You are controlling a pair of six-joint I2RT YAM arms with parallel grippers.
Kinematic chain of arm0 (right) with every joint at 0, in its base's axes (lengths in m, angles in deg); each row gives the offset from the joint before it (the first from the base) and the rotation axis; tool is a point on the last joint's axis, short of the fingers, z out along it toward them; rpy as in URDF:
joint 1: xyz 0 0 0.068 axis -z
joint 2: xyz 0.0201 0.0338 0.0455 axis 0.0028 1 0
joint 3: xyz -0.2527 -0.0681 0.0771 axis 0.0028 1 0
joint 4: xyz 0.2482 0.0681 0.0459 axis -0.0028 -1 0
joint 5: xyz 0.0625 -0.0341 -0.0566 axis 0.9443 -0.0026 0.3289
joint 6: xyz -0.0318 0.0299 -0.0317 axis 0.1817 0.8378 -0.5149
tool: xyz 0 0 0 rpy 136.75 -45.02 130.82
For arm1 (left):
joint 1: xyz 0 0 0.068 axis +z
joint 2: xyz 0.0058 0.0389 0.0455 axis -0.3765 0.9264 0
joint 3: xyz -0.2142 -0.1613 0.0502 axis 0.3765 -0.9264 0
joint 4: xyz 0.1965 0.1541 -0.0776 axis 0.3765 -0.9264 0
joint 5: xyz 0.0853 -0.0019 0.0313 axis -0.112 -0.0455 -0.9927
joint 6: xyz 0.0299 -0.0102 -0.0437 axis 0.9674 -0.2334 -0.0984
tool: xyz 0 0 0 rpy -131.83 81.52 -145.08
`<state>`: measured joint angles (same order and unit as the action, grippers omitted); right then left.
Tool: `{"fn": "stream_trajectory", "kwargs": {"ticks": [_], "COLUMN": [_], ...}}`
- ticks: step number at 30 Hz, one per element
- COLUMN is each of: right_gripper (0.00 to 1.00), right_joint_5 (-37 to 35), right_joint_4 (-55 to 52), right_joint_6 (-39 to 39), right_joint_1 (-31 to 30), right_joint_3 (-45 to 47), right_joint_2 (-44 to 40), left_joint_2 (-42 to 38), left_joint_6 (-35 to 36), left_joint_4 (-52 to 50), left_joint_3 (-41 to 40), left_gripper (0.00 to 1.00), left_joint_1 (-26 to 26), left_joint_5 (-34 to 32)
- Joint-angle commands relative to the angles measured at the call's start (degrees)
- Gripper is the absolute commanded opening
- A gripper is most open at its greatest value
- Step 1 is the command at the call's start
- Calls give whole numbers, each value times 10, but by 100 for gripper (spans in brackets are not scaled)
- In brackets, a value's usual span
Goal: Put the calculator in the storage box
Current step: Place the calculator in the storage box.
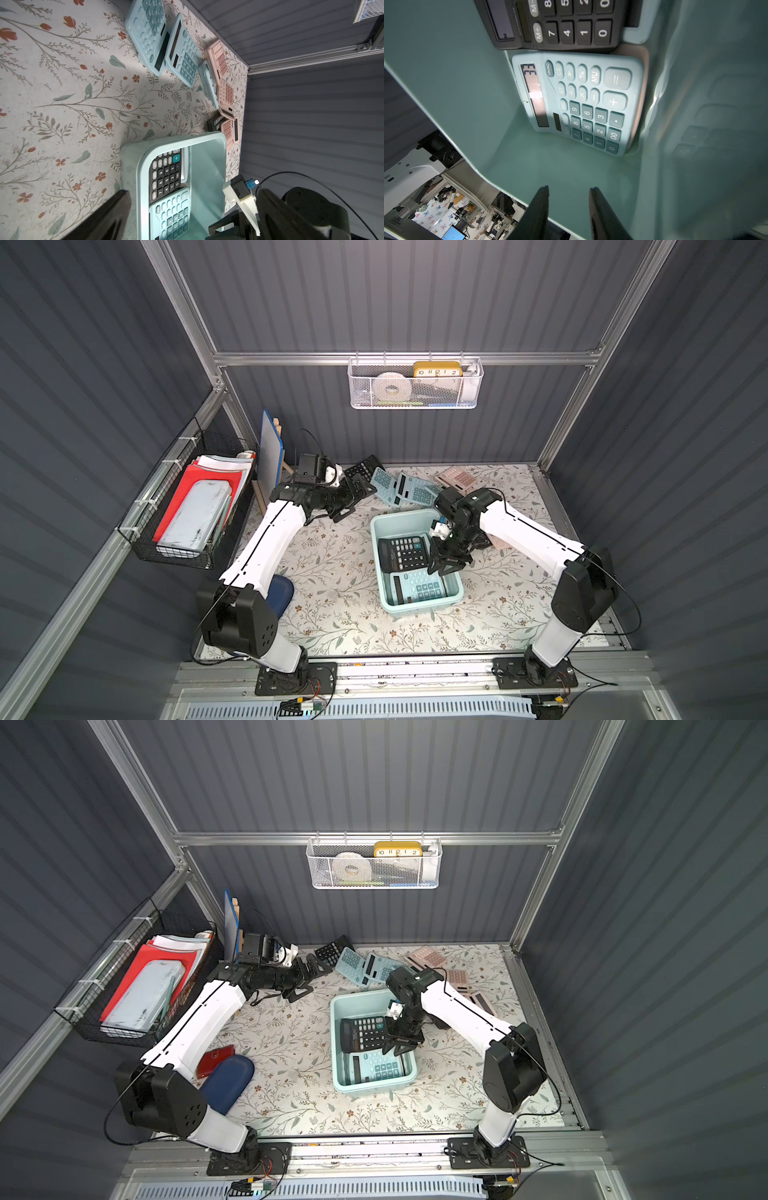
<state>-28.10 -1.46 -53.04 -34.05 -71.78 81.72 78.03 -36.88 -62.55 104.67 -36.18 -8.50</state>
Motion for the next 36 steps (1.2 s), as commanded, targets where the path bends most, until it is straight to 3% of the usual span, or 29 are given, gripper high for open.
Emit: {"fn": "stream_trajectory", "kwargs": {"ticks": [1,8,17,24,36], "right_gripper": [36,32,26,25,24], "right_joint_5": [-17,-78,-134,-124,-78], "right_joint_4": [25,47,87,129,164], "right_joint_6": [-7,-37,-71,-79,-84], "right_joint_1": [-7,-40,-101,-125,-157], "right_joint_3": [6,-1,40,79,56], "right_joint_2": [-9,10,28,58,107], "left_joint_2": [-5,-13,11,25,36], "left_joint_6": [-4,-15,-38,-43,-42], "left_joint_4": [-11,-14,22,33,31], "left_joint_3": [-22,-76,-111,-122,-121], "left_gripper": [99,99,99,99,99], "left_joint_1": [-3,-2,-1,-2,-1], "left_joint_5": [2,7,93,110,119]}}
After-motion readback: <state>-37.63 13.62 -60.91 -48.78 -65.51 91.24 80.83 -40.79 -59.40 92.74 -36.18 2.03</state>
